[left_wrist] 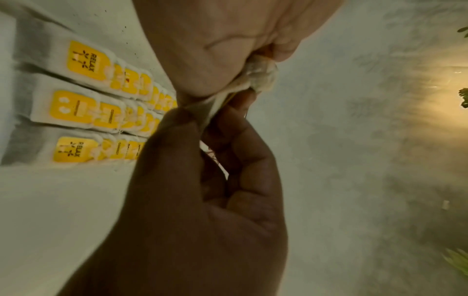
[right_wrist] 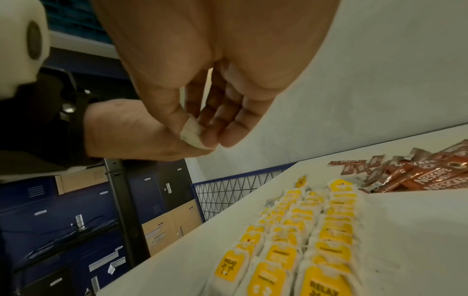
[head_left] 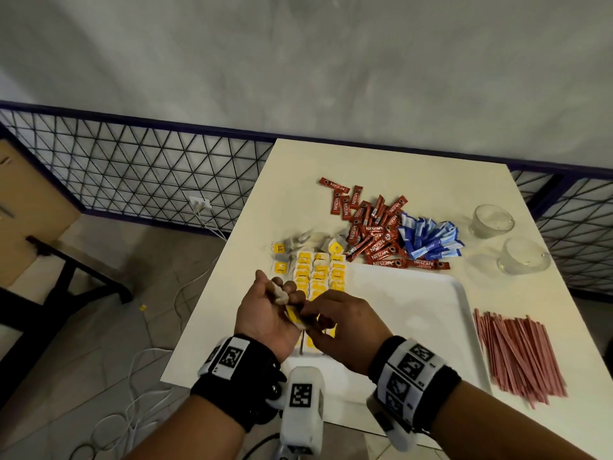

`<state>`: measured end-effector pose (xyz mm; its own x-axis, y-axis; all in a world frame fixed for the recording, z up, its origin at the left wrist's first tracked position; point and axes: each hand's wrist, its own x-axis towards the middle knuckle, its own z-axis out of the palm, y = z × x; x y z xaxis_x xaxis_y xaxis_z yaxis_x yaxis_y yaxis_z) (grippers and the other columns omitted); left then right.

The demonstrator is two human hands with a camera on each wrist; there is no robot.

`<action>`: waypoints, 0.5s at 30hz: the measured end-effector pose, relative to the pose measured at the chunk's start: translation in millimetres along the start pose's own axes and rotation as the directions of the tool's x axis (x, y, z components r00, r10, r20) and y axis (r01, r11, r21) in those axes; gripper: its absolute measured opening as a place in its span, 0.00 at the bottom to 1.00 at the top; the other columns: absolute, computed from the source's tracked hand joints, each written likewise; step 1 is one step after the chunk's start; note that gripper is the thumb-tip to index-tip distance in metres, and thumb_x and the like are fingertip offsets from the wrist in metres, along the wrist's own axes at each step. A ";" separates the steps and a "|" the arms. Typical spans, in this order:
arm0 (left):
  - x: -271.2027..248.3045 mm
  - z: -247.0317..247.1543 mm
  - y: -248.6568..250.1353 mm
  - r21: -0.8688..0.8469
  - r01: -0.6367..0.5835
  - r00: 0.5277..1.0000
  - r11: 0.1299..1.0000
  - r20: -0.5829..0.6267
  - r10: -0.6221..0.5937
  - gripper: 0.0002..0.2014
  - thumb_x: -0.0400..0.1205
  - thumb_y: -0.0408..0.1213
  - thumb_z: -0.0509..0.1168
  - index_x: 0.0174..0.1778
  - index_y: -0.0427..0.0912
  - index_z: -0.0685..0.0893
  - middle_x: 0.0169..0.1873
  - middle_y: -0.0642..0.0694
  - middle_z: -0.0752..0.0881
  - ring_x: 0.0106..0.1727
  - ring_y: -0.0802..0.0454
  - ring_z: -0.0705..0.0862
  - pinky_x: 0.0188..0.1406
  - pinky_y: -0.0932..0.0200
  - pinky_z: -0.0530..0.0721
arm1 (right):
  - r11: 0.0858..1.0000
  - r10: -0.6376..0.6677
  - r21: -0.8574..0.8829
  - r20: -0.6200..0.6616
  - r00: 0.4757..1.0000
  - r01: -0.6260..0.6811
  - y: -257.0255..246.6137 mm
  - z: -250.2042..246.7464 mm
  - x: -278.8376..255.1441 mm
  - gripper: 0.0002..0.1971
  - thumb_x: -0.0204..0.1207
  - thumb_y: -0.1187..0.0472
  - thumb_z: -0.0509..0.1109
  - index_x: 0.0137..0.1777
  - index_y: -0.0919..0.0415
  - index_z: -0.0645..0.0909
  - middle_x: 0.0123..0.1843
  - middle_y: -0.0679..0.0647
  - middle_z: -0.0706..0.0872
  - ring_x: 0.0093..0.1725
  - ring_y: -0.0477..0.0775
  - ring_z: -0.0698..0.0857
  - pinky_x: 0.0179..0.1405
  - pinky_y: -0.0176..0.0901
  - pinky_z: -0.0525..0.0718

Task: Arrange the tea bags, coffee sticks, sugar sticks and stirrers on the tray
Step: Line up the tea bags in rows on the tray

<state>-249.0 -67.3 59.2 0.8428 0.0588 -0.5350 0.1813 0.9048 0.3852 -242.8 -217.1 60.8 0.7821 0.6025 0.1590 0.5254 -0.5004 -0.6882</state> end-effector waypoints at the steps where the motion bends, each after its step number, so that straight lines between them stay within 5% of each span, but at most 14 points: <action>1: -1.1 0.8 -2.4 -0.005 -0.004 1.000 1.000 -0.002 0.004 0.21 0.86 0.55 0.50 0.32 0.45 0.67 0.27 0.49 0.68 0.23 0.53 0.70 0.30 0.61 0.70 | 1.000 -0.003 -0.004 -0.023 1.000 0.003 0.9 -0.2 -1.7 0.10 0.70 0.61 0.71 0.51 0.53 0.86 0.44 0.45 0.82 0.36 0.38 0.75 0.38 0.24 0.74; 7: -2.4 1.7 -8.3 0.042 -0.155 0.960 0.987 -0.231 0.161 0.23 0.87 0.47 0.53 0.24 0.46 0.66 0.24 0.48 0.67 0.23 0.50 0.69 0.39 0.50 0.78 | 0.995 0.094 0.036 -0.140 0.986 -0.090 7.2 -7.3 -10.8 0.06 0.71 0.61 0.73 0.46 0.52 0.86 0.40 0.38 0.79 0.34 0.35 0.77 0.37 0.22 0.73; 10: -12.2 0.3 -6.6 0.327 -0.188 0.916 0.926 -0.283 0.286 0.17 0.83 0.38 0.59 0.27 0.46 0.68 0.21 0.50 0.62 0.20 0.53 0.61 0.29 0.56 0.67 | 0.967 0.245 0.111 -0.195 0.950 -0.227 8.8 -16.1 -12.7 0.04 0.72 0.59 0.75 0.42 0.49 0.83 0.34 0.38 0.79 0.36 0.34 0.79 0.33 0.20 0.70; 12: -23.0 2.1 -13.3 0.608 -0.207 0.927 0.767 -0.129 0.353 0.14 0.81 0.42 0.64 0.31 0.40 0.76 0.18 0.51 0.63 0.20 0.52 0.61 0.27 0.56 0.64 | 0.954 0.292 0.131 -0.213 0.932 -0.269 8.3 -17.6 -12.9 0.07 0.71 0.58 0.75 0.40 0.47 0.79 0.33 0.41 0.79 0.34 0.38 0.79 0.32 0.21 0.71; 15: -35.8 4.6 -28.4 0.891 -0.317 0.911 0.325 0.191 0.366 0.19 0.69 0.60 0.69 0.38 0.46 0.88 0.22 0.52 0.79 0.26 0.47 0.74 0.31 0.53 0.76 | 0.971 0.238 0.068 -0.213 0.948 -0.229 3.8 -14.0 -13.9 0.04 0.71 0.60 0.74 0.41 0.52 0.81 0.33 0.43 0.78 0.33 0.40 0.77 0.31 0.23 0.69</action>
<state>-281.9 -97.0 70.9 0.9306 0.3046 -0.2028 0.2431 -0.1002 0.9648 -247.0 -236.1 65.9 0.9377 0.3192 0.1375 0.3084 -0.5814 -0.7530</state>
